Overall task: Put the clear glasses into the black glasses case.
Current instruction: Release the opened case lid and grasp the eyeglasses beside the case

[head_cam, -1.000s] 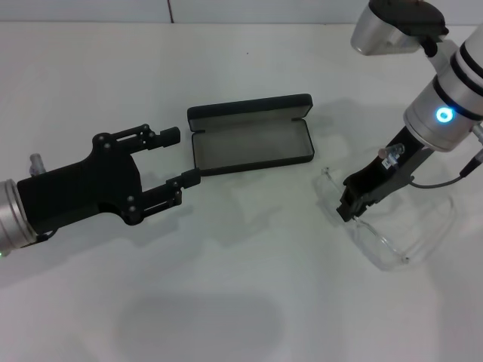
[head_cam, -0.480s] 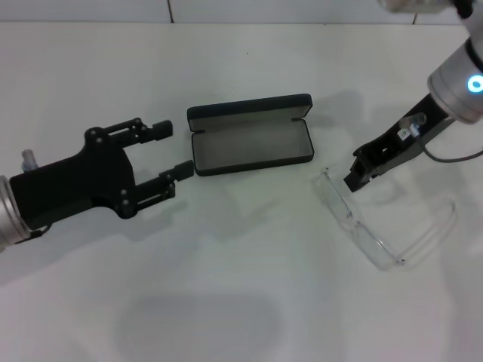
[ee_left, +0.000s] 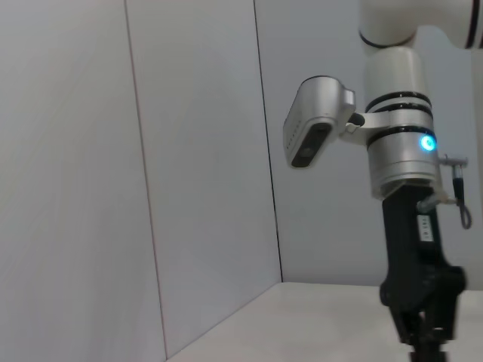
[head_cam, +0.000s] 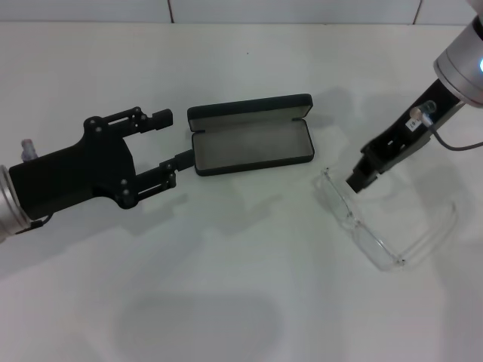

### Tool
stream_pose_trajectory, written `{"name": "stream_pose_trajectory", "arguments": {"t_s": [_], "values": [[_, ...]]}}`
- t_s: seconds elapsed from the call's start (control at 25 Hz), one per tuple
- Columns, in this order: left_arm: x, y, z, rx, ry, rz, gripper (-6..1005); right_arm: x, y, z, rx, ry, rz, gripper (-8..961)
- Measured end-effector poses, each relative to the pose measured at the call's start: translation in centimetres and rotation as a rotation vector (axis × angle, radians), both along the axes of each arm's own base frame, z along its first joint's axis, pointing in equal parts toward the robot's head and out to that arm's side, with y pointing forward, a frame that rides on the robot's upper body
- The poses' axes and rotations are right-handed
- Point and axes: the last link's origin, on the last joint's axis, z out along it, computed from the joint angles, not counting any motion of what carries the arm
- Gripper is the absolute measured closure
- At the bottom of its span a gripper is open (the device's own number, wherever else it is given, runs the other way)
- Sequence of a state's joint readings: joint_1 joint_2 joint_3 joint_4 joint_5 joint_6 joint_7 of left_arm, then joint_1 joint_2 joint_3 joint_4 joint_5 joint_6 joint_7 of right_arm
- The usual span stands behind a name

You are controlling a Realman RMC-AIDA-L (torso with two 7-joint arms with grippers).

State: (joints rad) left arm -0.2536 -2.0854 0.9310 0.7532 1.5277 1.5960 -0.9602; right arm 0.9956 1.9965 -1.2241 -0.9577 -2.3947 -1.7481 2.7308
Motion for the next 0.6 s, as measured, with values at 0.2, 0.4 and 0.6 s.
{"name": "stream_pose_trajectory", "arguments": {"t_s": [0.2, 0.4, 0.6], "values": [[0.1, 0.2, 0.0, 0.001, 0.001, -0.003, 390, -0.4, 0.0, -0.1, -0.038, -0.058, 0.089, 895], [-0.1, 0.0, 0.0, 0.007, 0.004, 0.004, 390, -0.7, 1.0, 1.5, 0.023, 0.069, 0.13, 848], [-0.3, 0.0, 0.1, 0.019, 0.006, 0.008, 390, -1.0, 1.3, 3.0, 0.07, 0.3, 0.183, 837]]}}
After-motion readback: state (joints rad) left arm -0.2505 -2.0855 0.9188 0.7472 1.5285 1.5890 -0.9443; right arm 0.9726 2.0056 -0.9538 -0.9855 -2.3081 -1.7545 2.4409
